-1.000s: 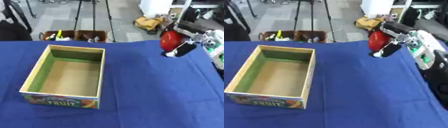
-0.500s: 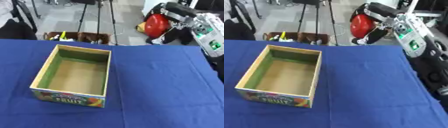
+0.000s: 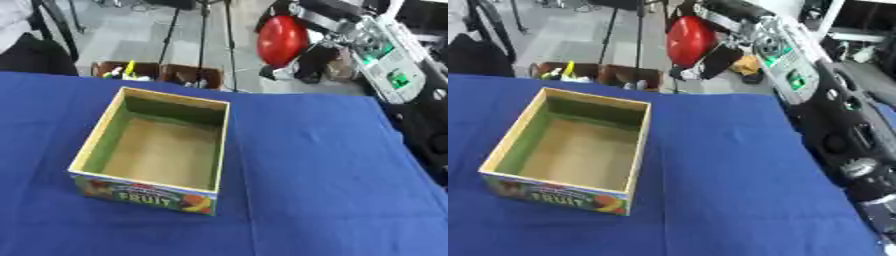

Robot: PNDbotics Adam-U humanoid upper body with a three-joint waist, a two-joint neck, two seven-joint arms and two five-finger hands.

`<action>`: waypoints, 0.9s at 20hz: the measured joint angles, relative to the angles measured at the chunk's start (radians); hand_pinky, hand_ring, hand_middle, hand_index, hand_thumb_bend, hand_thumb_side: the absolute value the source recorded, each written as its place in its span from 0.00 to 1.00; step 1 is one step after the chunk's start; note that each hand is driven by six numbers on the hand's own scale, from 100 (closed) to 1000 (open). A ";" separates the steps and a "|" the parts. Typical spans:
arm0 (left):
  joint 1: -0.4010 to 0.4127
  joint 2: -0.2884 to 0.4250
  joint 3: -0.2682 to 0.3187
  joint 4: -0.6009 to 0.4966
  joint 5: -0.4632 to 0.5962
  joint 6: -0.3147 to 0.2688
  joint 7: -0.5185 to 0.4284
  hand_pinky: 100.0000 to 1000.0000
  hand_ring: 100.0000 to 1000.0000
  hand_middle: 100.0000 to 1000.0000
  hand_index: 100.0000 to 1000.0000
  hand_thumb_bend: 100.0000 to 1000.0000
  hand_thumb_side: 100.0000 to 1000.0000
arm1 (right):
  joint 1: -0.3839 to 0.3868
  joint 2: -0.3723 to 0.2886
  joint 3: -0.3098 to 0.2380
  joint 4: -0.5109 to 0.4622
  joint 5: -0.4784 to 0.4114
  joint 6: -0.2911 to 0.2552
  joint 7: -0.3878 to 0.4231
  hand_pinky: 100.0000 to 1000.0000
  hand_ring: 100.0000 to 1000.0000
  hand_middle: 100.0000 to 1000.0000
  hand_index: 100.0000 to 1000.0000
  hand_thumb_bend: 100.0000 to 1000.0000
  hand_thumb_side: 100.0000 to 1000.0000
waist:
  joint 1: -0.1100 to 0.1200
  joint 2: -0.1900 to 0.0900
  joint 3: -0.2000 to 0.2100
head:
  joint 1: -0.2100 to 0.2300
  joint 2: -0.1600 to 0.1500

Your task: Pick up objects on the table and place them in the box.

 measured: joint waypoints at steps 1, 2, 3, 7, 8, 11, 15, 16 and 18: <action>-0.003 0.000 0.000 0.000 0.000 0.000 0.000 0.28 0.33 0.40 0.53 0.00 0.85 | -0.006 0.009 0.002 0.004 0.001 -0.002 0.002 0.31 0.47 0.35 0.42 0.00 0.17 | -0.003 0.003 0.004 | -0.003 0.000; -0.006 0.000 0.000 0.000 0.000 0.000 0.000 0.28 0.33 0.40 0.53 0.00 0.85 | -0.011 0.017 0.005 0.008 0.004 -0.005 0.004 0.31 0.47 0.35 0.42 0.00 0.17 | -0.007 0.008 0.008 | -0.005 -0.001; -0.009 0.000 0.000 0.000 0.000 0.001 -0.001 0.28 0.33 0.40 0.53 0.00 0.85 | -0.016 0.025 0.006 0.013 0.007 -0.010 0.006 0.31 0.46 0.34 0.43 0.00 0.17 | -0.010 0.011 0.014 | -0.008 -0.002; -0.022 0.000 0.000 0.000 0.000 0.003 -0.003 0.28 0.33 0.39 0.53 0.00 0.85 | -0.035 0.055 0.017 0.029 0.024 -0.036 0.009 0.31 0.47 0.35 0.42 0.00 0.19 | -0.020 0.029 0.033 | -0.018 -0.010; -0.024 0.000 0.000 0.000 0.000 0.003 -0.004 0.28 0.33 0.39 0.53 0.00 0.85 | -0.039 0.062 0.018 0.034 0.029 -0.042 0.010 0.31 0.47 0.34 0.42 0.00 0.19 | -0.022 0.033 0.037 | -0.022 -0.012; -0.030 0.000 0.000 0.000 0.000 0.001 -0.006 0.28 0.33 0.39 0.53 0.00 0.85 | -0.052 0.087 0.022 0.056 0.056 -0.059 0.013 0.31 0.47 0.35 0.42 0.00 0.19 | -0.025 0.042 0.052 | -0.036 -0.020; -0.034 0.000 0.000 0.000 0.000 -0.001 -0.008 0.28 0.33 0.39 0.53 0.00 0.85 | -0.056 0.111 0.024 0.084 0.091 -0.076 0.010 0.31 0.47 0.34 0.41 0.00 0.19 | -0.028 0.044 0.056 | -0.045 -0.027; -0.035 0.000 0.000 0.000 0.000 -0.001 -0.008 0.28 0.33 0.39 0.53 0.00 0.85 | -0.056 0.114 0.024 0.089 0.097 -0.078 0.009 0.31 0.47 0.34 0.41 0.00 0.19 | -0.028 0.045 0.058 | -0.048 -0.027; -0.035 0.000 0.000 0.000 -0.001 -0.001 -0.008 0.28 0.33 0.39 0.53 0.00 0.85 | -0.064 0.131 0.023 0.108 0.115 -0.077 0.011 0.31 0.47 0.34 0.41 0.00 0.19 | -0.028 0.047 0.071 | -0.057 -0.027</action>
